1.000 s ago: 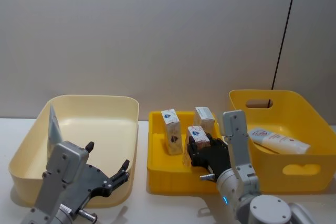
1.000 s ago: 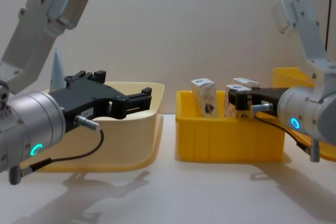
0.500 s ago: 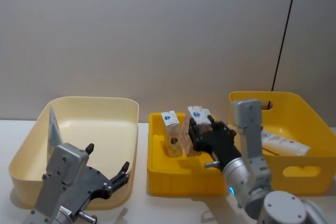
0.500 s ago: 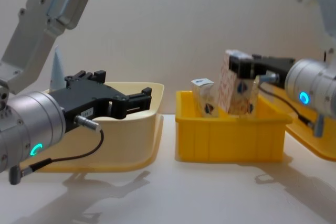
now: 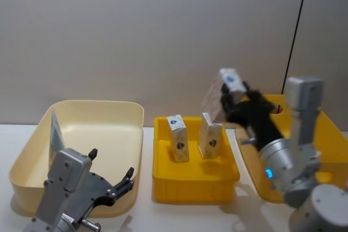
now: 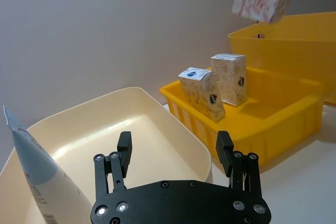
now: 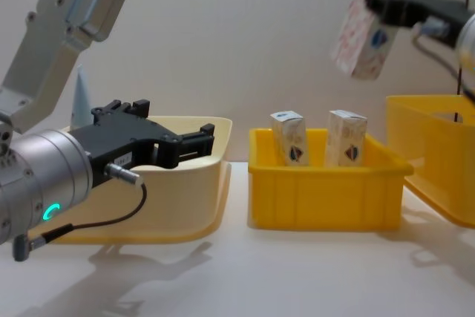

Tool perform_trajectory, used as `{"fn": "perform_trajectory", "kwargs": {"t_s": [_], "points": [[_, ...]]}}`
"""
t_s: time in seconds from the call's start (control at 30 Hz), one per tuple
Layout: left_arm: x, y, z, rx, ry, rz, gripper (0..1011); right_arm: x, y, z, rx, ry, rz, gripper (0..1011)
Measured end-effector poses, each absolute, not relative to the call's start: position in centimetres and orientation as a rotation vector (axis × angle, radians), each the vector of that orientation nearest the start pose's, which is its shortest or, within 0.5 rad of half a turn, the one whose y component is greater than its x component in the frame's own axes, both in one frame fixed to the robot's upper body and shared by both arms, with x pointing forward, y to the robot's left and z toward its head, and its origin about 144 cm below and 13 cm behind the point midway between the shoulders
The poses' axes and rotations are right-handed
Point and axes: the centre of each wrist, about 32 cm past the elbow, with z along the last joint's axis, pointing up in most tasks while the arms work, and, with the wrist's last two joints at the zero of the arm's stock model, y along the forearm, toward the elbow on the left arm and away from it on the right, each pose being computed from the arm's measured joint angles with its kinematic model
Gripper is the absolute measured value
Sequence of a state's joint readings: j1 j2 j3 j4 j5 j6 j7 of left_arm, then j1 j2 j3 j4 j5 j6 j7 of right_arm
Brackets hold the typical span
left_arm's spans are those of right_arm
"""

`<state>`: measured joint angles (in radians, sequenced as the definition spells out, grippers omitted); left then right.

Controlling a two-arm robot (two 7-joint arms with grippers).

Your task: Bimanual collaborative sorting of washing and personal care products

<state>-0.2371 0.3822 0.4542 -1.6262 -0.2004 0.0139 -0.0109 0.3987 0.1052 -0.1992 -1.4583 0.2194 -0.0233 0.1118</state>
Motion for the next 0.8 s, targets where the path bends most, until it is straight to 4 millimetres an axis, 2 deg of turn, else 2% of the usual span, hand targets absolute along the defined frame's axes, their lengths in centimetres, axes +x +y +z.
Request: {"fn": "perform_trajectory", "kwargs": {"t_s": [0.37, 0.6, 0.8], "points": [[49.2, 19.8, 120.4, 0.061, -0.268, 1.124, 1000, 54.5, -24.7, 127.5, 0.378, -0.252, -1.354, 459], [49.2, 19.8, 120.4, 0.061, -0.268, 1.124, 1000, 53.5, -27.3, 127.8, 0.386, -0.268, -1.434, 459], [49.2, 19.8, 120.4, 0.061, -0.268, 1.124, 1000, 52.8, -28.5, 127.6, 0.355, -0.255, -1.474, 459]]}}
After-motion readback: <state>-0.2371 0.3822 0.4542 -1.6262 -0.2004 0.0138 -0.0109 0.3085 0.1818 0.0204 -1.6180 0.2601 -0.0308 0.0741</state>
